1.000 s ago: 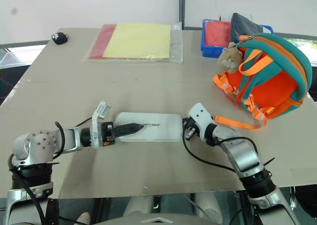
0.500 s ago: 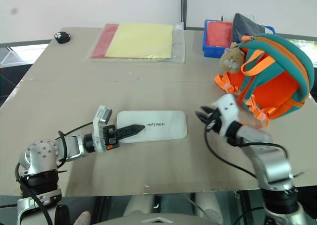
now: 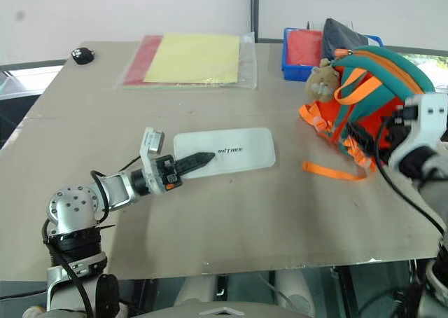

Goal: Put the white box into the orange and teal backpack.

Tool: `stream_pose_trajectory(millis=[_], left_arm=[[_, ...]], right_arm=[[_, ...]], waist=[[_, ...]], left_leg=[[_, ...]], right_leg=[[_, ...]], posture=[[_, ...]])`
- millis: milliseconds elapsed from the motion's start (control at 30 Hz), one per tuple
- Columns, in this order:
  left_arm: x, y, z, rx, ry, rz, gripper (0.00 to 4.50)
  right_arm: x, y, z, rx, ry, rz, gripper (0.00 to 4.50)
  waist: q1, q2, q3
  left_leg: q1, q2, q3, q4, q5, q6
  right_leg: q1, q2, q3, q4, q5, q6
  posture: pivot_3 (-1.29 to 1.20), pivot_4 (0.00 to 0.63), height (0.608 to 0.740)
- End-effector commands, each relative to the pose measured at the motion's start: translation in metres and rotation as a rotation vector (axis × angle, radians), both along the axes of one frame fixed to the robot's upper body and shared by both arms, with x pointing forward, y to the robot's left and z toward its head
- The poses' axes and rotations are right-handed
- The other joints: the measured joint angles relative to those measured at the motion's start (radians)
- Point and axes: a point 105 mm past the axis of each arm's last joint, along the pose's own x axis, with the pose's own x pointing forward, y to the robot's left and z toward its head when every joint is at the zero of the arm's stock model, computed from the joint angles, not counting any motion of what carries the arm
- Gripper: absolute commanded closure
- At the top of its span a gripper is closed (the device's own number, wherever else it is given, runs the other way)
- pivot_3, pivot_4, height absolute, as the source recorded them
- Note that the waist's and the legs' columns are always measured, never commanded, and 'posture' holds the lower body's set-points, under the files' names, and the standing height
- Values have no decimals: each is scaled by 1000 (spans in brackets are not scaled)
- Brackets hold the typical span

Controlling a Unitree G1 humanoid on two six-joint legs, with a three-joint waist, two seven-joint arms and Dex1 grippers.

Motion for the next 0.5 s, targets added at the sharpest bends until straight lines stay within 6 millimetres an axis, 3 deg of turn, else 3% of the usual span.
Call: stream_pose_trajectory(millis=[33,100,333,433,500], left_arm=[[5,-4,27,-33,-118,5,3374],[5,-4,30,-31,-134,16,3374],[8,8,36,-28,-190,139,3374],[11,14,39,-28,-231,205,3374],[17,25,41,1,-271,282,3374]], right_arm=[[33,-2,3,-16,-57,-54,0],[47,-6,3,1,-74,-86,918],[59,33,28,-89,-251,121,4318],[56,56,42,-106,-336,252,4421],[45,80,73,-33,-463,379,4421]], waist=[[-1,0,0],[2,0,0],[6,1,1],[7,2,1],[5,3,2]], left_leg=[[0,0,0,0,0,0],[-2,0,0,-1,0,0],[-6,0,1,-1,0,0],[-6,0,1,-2,0,0],[-6,0,1,-1,0,0]], right_leg=[[0,0,0,0,1,2],[-2,0,0,0,1,3],[-5,-1,0,-1,1,4],[-5,-1,0,-1,1,4],[-5,-1,0,-1,1,4]], posture=[[0,150,740],[0,150,740],[0,150,740],[0,150,740],[0,150,740]])
